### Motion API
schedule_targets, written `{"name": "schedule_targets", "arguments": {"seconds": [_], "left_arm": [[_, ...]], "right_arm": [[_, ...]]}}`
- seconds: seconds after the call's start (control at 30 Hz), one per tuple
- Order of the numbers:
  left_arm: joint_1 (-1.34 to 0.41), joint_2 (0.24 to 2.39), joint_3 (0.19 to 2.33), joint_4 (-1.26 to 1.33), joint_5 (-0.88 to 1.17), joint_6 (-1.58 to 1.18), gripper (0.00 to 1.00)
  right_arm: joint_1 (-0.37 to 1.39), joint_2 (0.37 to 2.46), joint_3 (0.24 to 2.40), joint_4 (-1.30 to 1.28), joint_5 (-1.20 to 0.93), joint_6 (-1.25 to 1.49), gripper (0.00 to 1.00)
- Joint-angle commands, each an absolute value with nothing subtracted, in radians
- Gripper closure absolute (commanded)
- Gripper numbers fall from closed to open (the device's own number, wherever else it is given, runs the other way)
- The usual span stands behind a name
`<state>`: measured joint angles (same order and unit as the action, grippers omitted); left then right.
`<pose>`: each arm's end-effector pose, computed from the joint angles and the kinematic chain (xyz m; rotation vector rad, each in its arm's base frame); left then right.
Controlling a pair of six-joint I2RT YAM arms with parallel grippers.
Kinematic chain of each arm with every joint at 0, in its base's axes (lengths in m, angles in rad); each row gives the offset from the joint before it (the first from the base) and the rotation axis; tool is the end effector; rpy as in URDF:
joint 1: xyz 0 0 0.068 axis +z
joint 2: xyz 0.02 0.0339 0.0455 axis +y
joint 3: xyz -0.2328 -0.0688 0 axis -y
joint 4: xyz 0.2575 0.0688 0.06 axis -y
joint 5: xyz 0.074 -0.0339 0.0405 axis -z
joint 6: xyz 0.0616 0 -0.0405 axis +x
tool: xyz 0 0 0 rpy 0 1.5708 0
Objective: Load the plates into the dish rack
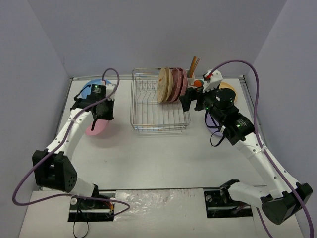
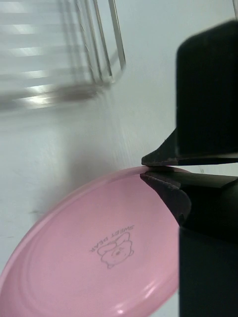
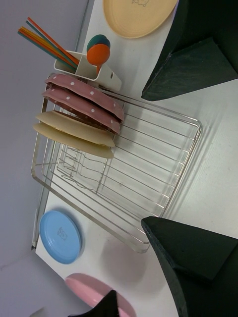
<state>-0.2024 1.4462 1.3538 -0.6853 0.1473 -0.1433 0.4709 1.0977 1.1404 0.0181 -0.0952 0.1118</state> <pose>0.3402 -0.0790 0.2858 0.1428 2.3595 -0.3419 0.2680 0.1430 0.3999 -0.3500 1.4938 0.5377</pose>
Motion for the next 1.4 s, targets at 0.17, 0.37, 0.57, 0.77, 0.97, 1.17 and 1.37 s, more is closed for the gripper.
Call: {"name": "schedule_targets", "arguments": {"seconds": [0.17,0.37,0.57,0.77,0.97,1.17,1.37], "left_arm": [[-0.235,1.445,1.646,-0.251,0.482,-0.714,1.00],[-0.288,1.585,1.768,0.097,0.572,-0.946,1.00],[-0.337,1.783,1.940,0.156,0.624,-0.977,1.00],[-0.336,1.915,2.042,0.127,0.714,-0.957,1.00],[-0.325,2.017,2.129,0.077,0.825,-0.924,1.00],[-0.325,2.082,2.156,0.093,0.877,-0.926,1.00],[-0.312,2.134,2.198,-0.025,0.874,-0.849,1.00]], "right_arm": [[0.463,1.055,1.154,0.080,-0.096,0.129,0.00],[0.463,1.038,1.145,0.068,-0.092,0.133,0.00],[0.461,1.029,1.146,0.057,-0.080,0.133,0.00],[0.459,1.019,1.131,0.045,-0.076,0.131,0.00],[0.457,1.022,1.121,0.035,-0.063,0.122,0.00],[0.456,1.031,1.121,0.031,-0.067,0.117,0.00],[0.453,1.031,1.122,0.022,-0.063,0.108,0.00]]}}
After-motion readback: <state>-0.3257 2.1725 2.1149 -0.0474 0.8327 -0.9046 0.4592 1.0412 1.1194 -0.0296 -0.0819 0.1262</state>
